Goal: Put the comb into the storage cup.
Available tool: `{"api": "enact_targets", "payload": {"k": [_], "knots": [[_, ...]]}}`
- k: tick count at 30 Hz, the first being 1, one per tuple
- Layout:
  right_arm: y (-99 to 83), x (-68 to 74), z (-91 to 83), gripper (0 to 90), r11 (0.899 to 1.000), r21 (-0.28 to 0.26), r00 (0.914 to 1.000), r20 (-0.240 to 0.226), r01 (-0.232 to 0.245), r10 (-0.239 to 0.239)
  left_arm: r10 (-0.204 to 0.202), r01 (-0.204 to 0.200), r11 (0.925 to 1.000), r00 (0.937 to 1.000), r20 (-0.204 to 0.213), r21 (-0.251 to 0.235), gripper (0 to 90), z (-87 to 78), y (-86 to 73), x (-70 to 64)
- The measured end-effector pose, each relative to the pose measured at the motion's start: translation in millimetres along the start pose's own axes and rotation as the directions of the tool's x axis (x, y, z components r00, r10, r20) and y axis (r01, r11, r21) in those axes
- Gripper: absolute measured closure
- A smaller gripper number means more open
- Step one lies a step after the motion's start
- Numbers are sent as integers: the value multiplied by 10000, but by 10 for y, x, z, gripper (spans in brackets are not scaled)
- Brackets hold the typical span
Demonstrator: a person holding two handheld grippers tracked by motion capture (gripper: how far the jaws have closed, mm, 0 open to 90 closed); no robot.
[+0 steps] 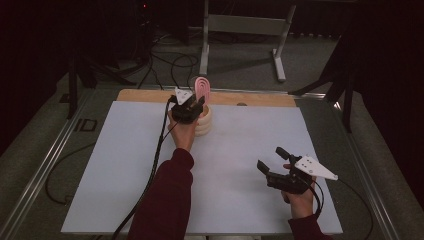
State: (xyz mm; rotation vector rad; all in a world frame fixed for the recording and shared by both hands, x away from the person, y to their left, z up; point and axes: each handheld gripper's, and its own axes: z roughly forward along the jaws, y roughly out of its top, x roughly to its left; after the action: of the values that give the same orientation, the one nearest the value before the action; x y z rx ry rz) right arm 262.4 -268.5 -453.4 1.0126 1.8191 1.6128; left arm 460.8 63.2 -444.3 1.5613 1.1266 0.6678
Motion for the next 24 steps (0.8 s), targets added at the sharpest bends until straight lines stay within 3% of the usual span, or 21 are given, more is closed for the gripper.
{"api": "enact_targets", "payload": {"k": [24], "knots": [[-1,13,9,135,10000,-9,10000,-56,-18,18,72,-75,9997,9998,162,211,639,-33,3,51]]}}
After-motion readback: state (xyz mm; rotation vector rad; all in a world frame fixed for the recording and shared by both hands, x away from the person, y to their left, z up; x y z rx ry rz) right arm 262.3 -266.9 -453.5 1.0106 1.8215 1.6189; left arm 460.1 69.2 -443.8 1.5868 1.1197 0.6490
